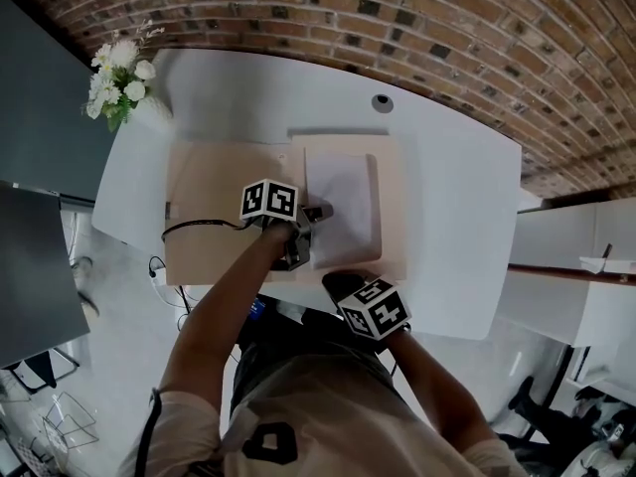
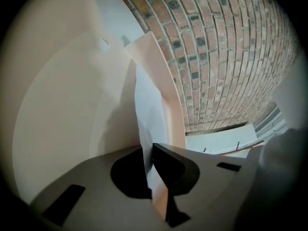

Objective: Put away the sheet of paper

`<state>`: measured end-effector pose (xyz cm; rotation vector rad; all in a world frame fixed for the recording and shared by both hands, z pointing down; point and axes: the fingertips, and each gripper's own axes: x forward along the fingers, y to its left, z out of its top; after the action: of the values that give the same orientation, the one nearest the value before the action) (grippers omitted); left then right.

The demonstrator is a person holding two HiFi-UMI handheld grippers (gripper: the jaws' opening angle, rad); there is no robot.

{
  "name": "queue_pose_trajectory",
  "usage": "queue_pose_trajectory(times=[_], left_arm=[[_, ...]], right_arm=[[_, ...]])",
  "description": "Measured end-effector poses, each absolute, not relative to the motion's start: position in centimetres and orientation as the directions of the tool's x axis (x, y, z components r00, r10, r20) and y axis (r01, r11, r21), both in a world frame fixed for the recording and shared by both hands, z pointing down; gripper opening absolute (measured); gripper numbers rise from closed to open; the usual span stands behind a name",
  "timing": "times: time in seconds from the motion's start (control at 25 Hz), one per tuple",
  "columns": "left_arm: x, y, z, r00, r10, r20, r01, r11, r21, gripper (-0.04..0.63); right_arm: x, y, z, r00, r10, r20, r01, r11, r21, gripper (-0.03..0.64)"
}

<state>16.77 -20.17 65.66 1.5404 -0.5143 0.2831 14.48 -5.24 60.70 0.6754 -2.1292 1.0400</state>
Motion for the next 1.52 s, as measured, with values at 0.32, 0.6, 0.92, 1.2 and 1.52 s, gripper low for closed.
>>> queue_pose_trajectory(times=[0.32, 0.6, 0.92, 1.2, 1.52], left_arm=[[16.8, -19.7, 66.0, 0.849, -0.141, 0.509, -0.511, 0.023, 0.859, 0.015], [16.9, -19.4, 66.1, 0.855, -0.122, 0.504, -0.506, 0.013, 0.862, 0.015], [17.2, -19.6, 65.7, 0.901, -0.088, 0.424, -0.424, 0.029, 0.905, 0.015], [17.3, -19.5, 65.4, 0.921, -0.052, 0.386, -0.385, 0.015, 0.923, 0.015], [17.2, -19.4, 65.5, 0.908, -0.032, 0.418, -0.418, -0.007, 0.908, 0.015]], right_arm=[[14.4, -5.2, 60.7, -0.667, -0.158, 0.729, -0.673, 0.548, -0.497, 0.023], [14.2, -4.8, 60.5, -0.653, -0.169, 0.738, -0.680, 0.560, -0.473, 0.023], [20.1, -7.0, 57.5, -0.489, -0.422, 0.764, -0.862, 0.368, -0.348, 0.023], [30.5, -10.8, 57.1, -0.136, -0.577, 0.805, -0.991, 0.088, -0.104, 0.023], [33.7, -10.4, 60.4, -0.136, -0.521, 0.842, -0.986, -0.010, -0.166, 0.025]])
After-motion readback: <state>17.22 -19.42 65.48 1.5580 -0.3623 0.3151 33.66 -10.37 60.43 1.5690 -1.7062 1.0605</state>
